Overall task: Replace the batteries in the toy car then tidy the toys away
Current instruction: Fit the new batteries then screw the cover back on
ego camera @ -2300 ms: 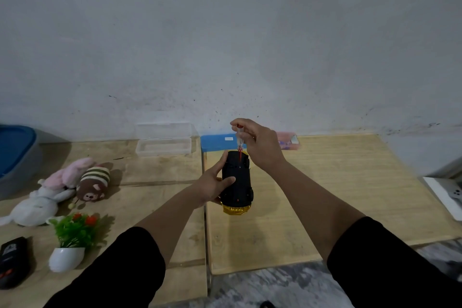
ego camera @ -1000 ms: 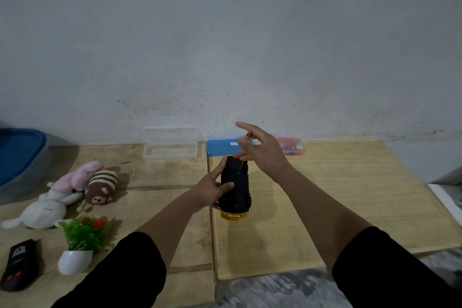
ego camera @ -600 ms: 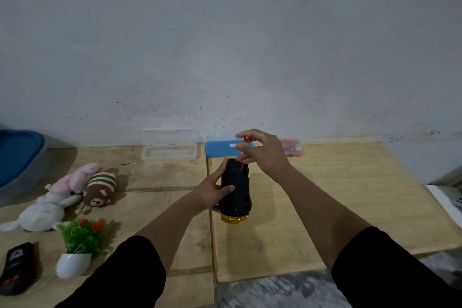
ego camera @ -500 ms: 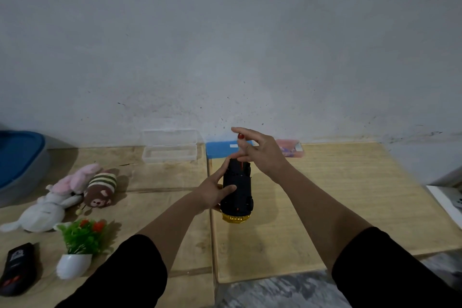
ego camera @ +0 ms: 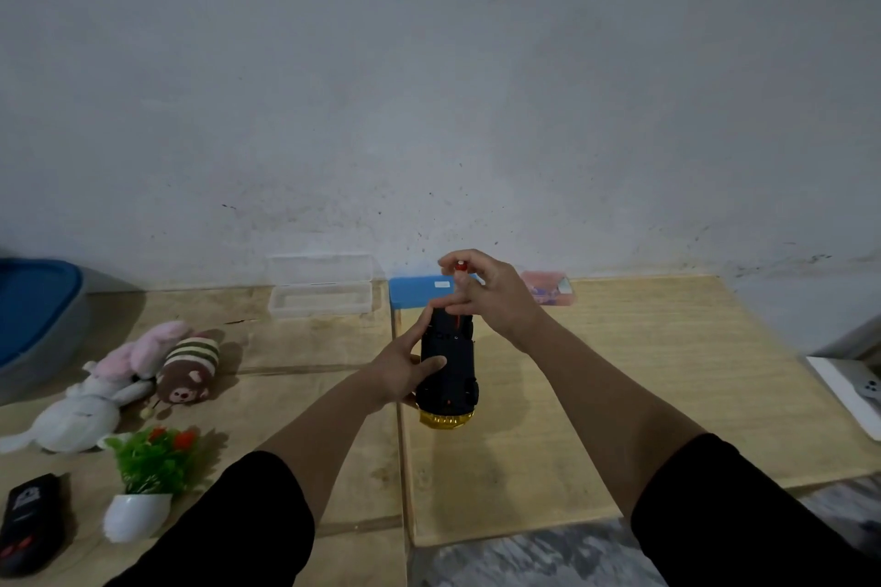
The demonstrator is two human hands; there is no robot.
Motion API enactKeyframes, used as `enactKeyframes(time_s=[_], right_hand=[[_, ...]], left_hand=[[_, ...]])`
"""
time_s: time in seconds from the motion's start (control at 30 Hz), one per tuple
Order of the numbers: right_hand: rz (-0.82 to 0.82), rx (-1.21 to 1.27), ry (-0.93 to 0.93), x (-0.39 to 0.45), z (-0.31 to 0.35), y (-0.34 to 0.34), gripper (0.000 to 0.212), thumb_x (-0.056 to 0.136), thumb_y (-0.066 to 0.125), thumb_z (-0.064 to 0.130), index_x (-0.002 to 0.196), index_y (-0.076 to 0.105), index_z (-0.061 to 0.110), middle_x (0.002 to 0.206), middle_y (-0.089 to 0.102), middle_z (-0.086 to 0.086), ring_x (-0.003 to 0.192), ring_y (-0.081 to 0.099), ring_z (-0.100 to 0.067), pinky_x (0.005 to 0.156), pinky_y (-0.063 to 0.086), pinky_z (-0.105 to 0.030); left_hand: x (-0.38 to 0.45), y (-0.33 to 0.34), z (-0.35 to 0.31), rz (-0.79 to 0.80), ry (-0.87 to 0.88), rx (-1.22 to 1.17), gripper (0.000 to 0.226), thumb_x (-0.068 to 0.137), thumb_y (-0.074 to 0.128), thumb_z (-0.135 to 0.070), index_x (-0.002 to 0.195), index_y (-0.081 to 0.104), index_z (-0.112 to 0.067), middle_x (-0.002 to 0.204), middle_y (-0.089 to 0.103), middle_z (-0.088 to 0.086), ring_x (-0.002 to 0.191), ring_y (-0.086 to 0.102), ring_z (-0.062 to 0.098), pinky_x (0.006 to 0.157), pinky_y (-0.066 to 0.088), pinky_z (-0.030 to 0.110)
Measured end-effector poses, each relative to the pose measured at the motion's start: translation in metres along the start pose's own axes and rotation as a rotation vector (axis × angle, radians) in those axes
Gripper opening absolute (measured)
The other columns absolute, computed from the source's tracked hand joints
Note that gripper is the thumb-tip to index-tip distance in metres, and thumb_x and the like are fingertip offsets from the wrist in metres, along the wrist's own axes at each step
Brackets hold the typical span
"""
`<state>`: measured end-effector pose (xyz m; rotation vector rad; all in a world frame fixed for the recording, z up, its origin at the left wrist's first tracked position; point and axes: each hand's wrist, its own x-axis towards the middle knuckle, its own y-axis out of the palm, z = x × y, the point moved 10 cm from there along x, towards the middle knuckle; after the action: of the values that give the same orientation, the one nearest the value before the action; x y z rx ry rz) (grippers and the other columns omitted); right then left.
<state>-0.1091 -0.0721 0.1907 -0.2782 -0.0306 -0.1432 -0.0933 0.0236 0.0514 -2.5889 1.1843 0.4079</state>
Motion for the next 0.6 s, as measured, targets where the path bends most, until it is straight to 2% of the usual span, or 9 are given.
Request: enactKeyframes(time_s=[0.1,0.2,0.37,0.47,0.53,0.6], right_hand=[[-0.075,0.025,0.013,-0.001,-0.001,-0.009,0.005,0.092,0.055,0.008,0.096,0.059,0.009,0.106,0.061,-0.013,0.073,0.073,-0.023,0.065,0.058,-0.026],[-0.137,0.071,0.007,-0.005,-0.001,-0.017,0.012,0.087,0.064,0.008,0.090,0.052,0.011,0.097,0.058,-0.010,0.067,0.072,-0.024,0.061,0.058,-0.029],[-0.046,0.032,-0.029,-0.007,0.004,-0.005,0.027,0.096,0.049,0.011,0.120,0.055,0.023,0.106,0.054,-0.006,0.077,0.072,-0.016,0.072,0.056,-0.020],[-0.115,0.024,-0.026,-0.006,0.003,-0.013,0.018,0.094,0.053,0.007,0.108,0.061,0.016,0.108,0.062,-0.014,0.070,0.072,-0.018,0.067,0.058,-0.024],[-0.185,-0.036,-0.006,-0.008,0.002,-0.021,0.011,0.086,0.064,0.006,0.095,0.060,0.010,0.098,0.064,-0.013,0.060,0.071,-0.020,0.059,0.058,-0.027],[-0.199,-0.084,-0.007,-0.009,0.002,-0.024,0.017,0.083,0.069,0.008,0.091,0.054,0.005,0.090,0.061,-0.008,0.058,0.070,-0.022,0.056,0.058,-0.029]], left_hand=[[-0.001,0.000,0.000,0.004,0.005,0.007,0.081,0.088,0.062,-0.033,0.143,0.006,-0.055,0.127,0.055,0.006,0.105,0.062,0.026,0.074,0.059,0.044],[-0.002,0.003,-0.002,0.009,0.007,0.013,0.082,0.089,0.062,-0.032,0.143,0.005,-0.055,0.128,0.054,0.005,0.106,0.062,0.026,0.074,0.059,0.044],[-0.004,0.004,-0.006,0.004,0.012,0.020,0.081,0.090,0.060,-0.032,0.142,0.004,-0.055,0.121,0.054,0.002,0.102,0.062,0.025,0.077,0.059,0.044],[-0.006,0.006,-0.005,0.013,0.018,0.032,0.081,0.089,0.061,-0.033,0.142,0.003,-0.056,0.122,0.053,0.001,0.102,0.062,0.023,0.073,0.059,0.041],[-0.007,0.006,-0.003,0.014,0.021,0.029,0.082,0.088,0.061,-0.034,0.142,0.003,-0.056,0.126,0.054,0.003,0.103,0.062,0.024,0.073,0.059,0.041],[-0.008,0.005,-0.001,0.011,0.025,0.026,0.082,0.088,0.061,-0.034,0.141,0.002,-0.057,0.125,0.055,0.004,0.103,0.063,0.024,0.073,0.059,0.041]])
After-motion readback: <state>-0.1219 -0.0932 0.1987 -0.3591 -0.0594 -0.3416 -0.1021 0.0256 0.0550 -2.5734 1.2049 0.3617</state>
